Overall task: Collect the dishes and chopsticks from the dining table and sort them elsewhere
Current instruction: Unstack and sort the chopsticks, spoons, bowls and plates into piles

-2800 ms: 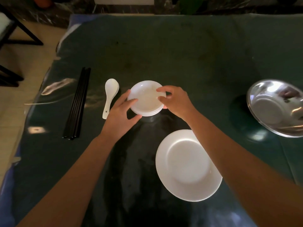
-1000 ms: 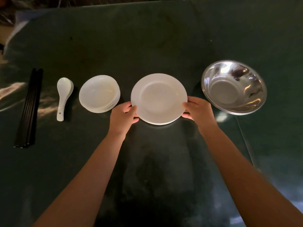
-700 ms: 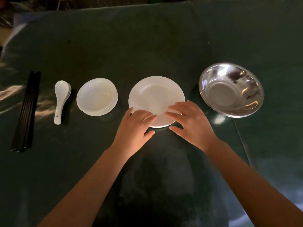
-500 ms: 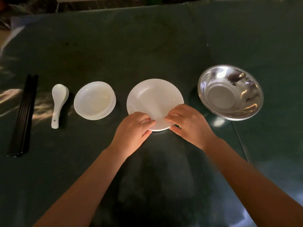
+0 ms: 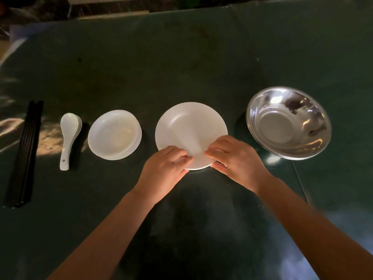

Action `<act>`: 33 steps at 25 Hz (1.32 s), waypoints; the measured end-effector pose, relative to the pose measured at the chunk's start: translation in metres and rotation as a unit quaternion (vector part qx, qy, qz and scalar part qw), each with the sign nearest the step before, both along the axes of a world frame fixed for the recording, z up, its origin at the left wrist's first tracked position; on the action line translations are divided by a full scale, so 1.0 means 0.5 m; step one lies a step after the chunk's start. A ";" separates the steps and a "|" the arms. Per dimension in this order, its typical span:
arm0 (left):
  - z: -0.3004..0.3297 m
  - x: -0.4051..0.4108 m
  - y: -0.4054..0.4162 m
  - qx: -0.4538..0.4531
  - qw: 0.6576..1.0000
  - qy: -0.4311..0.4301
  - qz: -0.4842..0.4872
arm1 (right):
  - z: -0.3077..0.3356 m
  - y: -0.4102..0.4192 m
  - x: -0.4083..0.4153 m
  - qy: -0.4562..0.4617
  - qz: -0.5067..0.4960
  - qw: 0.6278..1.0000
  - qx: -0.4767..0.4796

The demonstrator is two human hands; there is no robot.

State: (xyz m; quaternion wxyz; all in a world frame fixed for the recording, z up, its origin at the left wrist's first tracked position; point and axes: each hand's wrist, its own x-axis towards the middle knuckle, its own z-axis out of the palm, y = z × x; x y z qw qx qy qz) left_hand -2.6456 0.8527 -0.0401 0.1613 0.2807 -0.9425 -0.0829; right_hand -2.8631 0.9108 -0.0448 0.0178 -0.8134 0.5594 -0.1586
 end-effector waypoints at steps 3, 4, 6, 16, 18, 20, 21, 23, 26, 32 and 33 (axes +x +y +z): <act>-0.002 -0.011 -0.013 -0.014 1.000 0.008 0.012 | 0.000 -0.015 -0.004 0.001 -0.013 1.000 -0.017; -0.004 -0.015 -0.019 -0.018 1.000 0.009 0.014 | 0.001 -0.022 -0.006 0.003 -0.014 1.000 -0.019; -0.007 -0.019 -0.030 -0.024 1.000 0.012 0.012 | 0.001 -0.033 -0.010 0.010 -0.014 1.000 -0.022; 0.048 0.041 -0.014 -0.001 0.998 0.036 0.057 | 0.059 -0.038 0.060 -0.006 -0.087 0.996 0.031; 0.076 0.113 -0.004 0.069 0.965 0.149 0.202 | 0.086 -0.053 0.121 -0.131 -0.163 0.977 0.042; 0.098 0.178 -0.015 0.165 0.863 0.283 0.385 | 0.110 -0.086 0.190 -0.305 -0.261 0.909 0.109; 0.101 0.204 -0.030 0.204 0.812 0.312 0.448 | 0.114 -0.105 0.224 -0.347 -0.291 0.879 0.149; 0.091 0.250 -0.073 0.289 0.767 0.273 0.504 | 0.101 -0.139 0.283 -0.368 -0.311 0.846 0.230; 0.068 0.279 -0.121 0.455 0.705 0.246 0.486 | 0.074 -0.164 0.349 -0.385 -0.315 0.817 0.291; 0.057 0.282 -0.150 0.468 0.706 0.280 0.453 | 0.049 -0.190 0.387 -0.373 -0.351 0.820 0.257; 0.057 0.286 -0.153 0.458 0.711 0.286 0.451 | 0.049 -0.196 0.389 -0.376 -0.349 0.819 0.259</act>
